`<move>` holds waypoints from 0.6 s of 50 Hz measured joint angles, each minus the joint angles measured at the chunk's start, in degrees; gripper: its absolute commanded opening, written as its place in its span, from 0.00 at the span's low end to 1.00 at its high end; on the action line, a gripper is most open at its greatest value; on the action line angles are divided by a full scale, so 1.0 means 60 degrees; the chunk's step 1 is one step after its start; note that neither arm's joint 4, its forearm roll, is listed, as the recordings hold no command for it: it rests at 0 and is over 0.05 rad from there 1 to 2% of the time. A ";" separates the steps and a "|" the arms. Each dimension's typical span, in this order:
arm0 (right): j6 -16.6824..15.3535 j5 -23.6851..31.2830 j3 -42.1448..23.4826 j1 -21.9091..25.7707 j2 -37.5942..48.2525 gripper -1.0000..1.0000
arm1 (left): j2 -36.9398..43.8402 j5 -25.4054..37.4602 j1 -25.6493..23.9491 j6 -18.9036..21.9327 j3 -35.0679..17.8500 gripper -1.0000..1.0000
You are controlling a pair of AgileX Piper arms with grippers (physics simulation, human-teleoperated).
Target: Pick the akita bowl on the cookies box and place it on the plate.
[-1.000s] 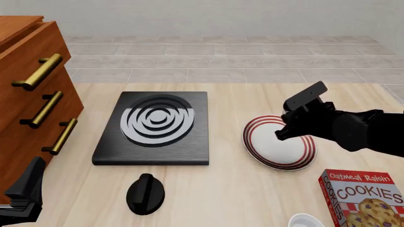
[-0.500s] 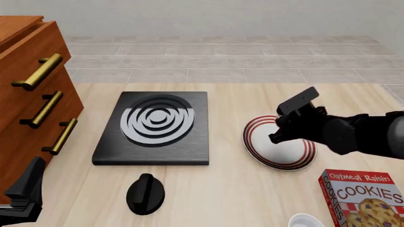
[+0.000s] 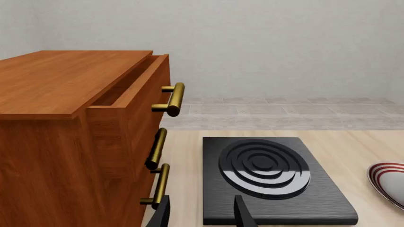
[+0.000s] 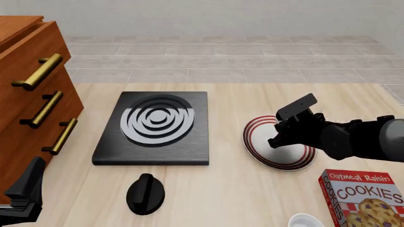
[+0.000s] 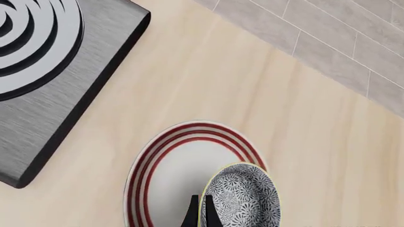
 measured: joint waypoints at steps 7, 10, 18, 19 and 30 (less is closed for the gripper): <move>0.0019 -0.0098 0.0006 -0.0018 0.0094 0.00 | 0.0000 0.0000 0.0000 0.0000 0.0000 1.00; 0.0016 -0.0120 -0.0006 -0.0024 0.0125 0.00 | 0.0000 0.0000 0.0000 0.0000 0.0000 1.00; 0.0022 -0.0168 -0.0054 -0.0012 0.0211 0.00 | 0.0000 0.0000 0.0000 0.0000 0.0000 1.00; 0.0023 -0.0177 -0.0056 -0.0008 0.0224 0.00 | 0.0000 0.0000 0.0000 0.0000 0.0000 1.00; 0.0050 -0.0302 -0.0104 0.0022 0.0427 0.00 | 0.0000 0.0000 0.0000 0.0000 0.0000 1.00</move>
